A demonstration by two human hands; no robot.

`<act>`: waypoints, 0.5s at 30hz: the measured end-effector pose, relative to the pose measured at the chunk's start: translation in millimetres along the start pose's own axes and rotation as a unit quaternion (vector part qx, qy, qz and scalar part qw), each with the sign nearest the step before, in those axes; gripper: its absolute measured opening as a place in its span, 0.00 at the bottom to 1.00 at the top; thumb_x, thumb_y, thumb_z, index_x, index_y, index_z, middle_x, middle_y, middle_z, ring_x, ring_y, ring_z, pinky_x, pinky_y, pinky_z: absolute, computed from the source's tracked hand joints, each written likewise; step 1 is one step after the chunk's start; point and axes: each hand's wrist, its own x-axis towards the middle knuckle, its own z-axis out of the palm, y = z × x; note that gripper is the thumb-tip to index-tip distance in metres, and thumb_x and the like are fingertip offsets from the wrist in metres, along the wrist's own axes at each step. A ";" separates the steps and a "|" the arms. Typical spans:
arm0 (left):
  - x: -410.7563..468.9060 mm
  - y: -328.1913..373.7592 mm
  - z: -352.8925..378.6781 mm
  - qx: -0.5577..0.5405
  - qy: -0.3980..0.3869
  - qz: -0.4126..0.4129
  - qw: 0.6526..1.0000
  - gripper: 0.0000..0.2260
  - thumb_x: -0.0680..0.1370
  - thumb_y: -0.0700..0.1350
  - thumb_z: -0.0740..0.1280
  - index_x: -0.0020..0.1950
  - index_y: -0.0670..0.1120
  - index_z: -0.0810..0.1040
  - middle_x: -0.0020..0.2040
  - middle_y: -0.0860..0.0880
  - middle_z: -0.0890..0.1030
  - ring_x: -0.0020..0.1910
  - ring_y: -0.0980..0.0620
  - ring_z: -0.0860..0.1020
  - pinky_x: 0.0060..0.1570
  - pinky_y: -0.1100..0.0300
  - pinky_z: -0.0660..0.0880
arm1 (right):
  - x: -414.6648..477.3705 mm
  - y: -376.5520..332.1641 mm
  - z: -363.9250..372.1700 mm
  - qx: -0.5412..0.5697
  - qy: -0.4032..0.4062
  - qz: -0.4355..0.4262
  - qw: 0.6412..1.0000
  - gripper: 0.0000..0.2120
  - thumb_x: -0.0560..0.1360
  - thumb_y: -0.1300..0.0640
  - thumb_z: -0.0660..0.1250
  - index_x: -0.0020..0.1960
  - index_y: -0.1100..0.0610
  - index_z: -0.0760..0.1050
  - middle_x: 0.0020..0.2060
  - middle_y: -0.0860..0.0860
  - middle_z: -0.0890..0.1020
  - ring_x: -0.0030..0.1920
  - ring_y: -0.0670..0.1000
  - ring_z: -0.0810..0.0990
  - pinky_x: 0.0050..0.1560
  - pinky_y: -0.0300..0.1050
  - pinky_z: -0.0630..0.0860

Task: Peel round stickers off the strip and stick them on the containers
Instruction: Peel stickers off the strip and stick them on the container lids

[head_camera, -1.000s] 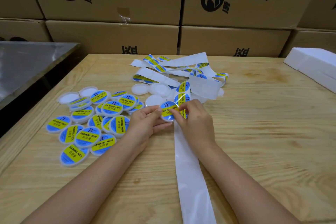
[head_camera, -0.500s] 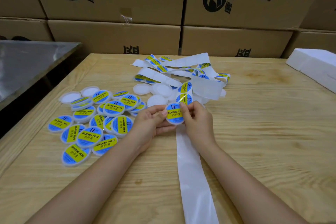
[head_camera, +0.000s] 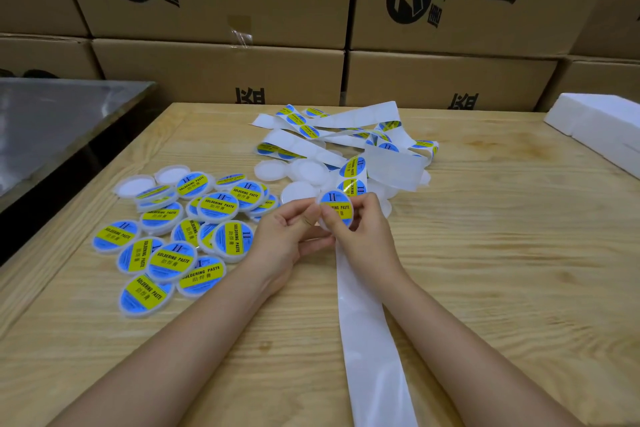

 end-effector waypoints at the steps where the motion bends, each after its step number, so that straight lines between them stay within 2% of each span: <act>1: 0.0 0.7 -0.6 -0.003 -0.003 0.000 1.000 0.13 0.69 0.46 0.67 0.50 0.42 0.78 0.40 0.46 0.85 0.37 0.51 0.83 0.34 0.62 0.79 | -0.2 -0.6 -0.4 0.009 -0.011 -0.007 1.000 0.17 0.70 0.48 0.73 0.48 0.56 0.70 0.41 0.49 0.82 0.43 0.49 0.81 0.45 0.46 0.77; 4: 2.6 3.1 -4.4 -0.033 0.012 -0.012 0.999 0.08 0.73 0.44 0.65 0.48 0.42 0.78 0.39 0.47 0.85 0.36 0.53 0.83 0.34 0.63 0.79 | 1.1 -0.4 -3.6 0.016 -0.032 -0.050 0.998 0.12 0.70 0.54 0.73 0.46 0.53 0.70 0.39 0.46 0.81 0.41 0.47 0.80 0.43 0.42 0.76; 7: 5.5 5.4 -8.0 -0.049 0.037 -0.026 0.998 0.07 0.76 0.41 0.63 0.48 0.40 0.78 0.37 0.46 0.84 0.33 0.53 0.82 0.33 0.62 0.79 | 4.0 1.3 -7.7 0.000 -0.043 -0.068 0.997 0.09 0.73 0.56 0.71 0.43 0.50 0.71 0.35 0.44 0.80 0.35 0.44 0.78 0.37 0.39 0.74; 11: 5.1 2.2 -4.9 0.000 0.033 -0.011 0.999 0.07 0.79 0.40 0.61 0.49 0.40 0.78 0.39 0.46 0.84 0.36 0.53 0.83 0.34 0.62 0.79 | 8.8 4.2 -12.8 -0.002 -0.013 -0.052 0.999 0.10 0.77 0.55 0.66 0.37 0.51 0.71 0.23 0.43 0.75 0.25 0.43 0.72 0.30 0.44 0.69; 15: 4.7 -0.4 -1.2 0.052 0.046 0.004 0.998 0.08 0.80 0.38 0.60 0.49 0.44 0.79 0.41 0.48 0.85 0.40 0.52 0.83 0.34 0.62 0.79 | 8.9 6.0 -13.5 -0.019 0.011 -0.044 0.999 0.14 0.78 0.54 0.64 0.34 0.53 0.71 0.22 0.48 0.74 0.23 0.49 0.72 0.28 0.52 0.71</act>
